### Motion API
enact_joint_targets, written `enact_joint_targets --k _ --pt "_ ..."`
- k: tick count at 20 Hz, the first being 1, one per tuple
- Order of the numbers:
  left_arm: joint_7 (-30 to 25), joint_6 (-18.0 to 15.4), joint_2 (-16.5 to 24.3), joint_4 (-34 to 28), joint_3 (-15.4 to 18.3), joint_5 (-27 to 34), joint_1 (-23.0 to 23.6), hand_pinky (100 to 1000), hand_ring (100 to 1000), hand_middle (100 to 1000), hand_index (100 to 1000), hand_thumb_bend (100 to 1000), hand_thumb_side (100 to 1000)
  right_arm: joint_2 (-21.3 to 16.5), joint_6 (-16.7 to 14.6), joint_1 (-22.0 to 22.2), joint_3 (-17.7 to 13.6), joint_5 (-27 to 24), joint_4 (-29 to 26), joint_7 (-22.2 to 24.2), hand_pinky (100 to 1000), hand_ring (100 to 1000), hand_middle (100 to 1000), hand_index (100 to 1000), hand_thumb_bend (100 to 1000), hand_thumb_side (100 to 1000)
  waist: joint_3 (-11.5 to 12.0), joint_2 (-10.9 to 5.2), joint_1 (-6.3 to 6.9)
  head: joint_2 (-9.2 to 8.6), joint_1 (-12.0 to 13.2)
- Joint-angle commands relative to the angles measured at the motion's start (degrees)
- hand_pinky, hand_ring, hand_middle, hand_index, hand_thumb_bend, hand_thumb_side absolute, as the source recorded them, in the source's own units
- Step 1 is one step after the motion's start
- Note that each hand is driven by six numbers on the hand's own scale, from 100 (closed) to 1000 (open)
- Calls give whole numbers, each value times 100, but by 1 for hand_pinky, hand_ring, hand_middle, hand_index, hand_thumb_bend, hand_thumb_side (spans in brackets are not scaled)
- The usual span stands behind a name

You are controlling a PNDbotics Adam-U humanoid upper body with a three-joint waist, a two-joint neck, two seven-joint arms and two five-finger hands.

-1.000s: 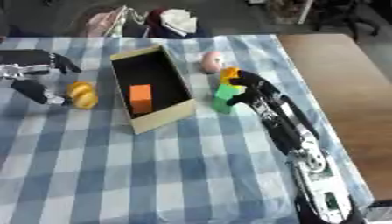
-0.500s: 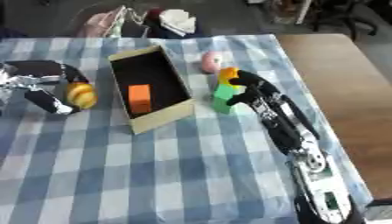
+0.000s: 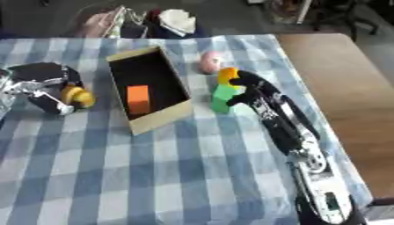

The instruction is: Pick up objects on the table and place them in the box.

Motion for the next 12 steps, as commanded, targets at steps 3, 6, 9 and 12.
enact_joint_targets --k 3,6,9,12 --pt "24 -112 382 -469 -2 511 -169 580 392 399 563 100 296 -55 -5 -65 -26 16 -74 -11 870 667 828 924 100 749 5 -129 -39 27 -23" --pt "-23 -157 552 -910 -52 886 -282 590 399 406 570 136 287 -59 -5 -63 -28 21 -74 -14 870 667 828 924 100 749 1 -132 -32 27 -35" --pt "33 -111 565 -1261 -86 1164 -449 597 403 406 577 145 268 -52 -5 -61 -11 17 -71 0 870 667 828 924 100 749 -17 -145 -38 27 -18" --pt "132 -49 404 -1309 -145 1190 -594 609 417 420 594 175 271 -34 -5 -59 6 8 -68 18 870 667 828 924 100 749 -50 -156 -52 27 17"
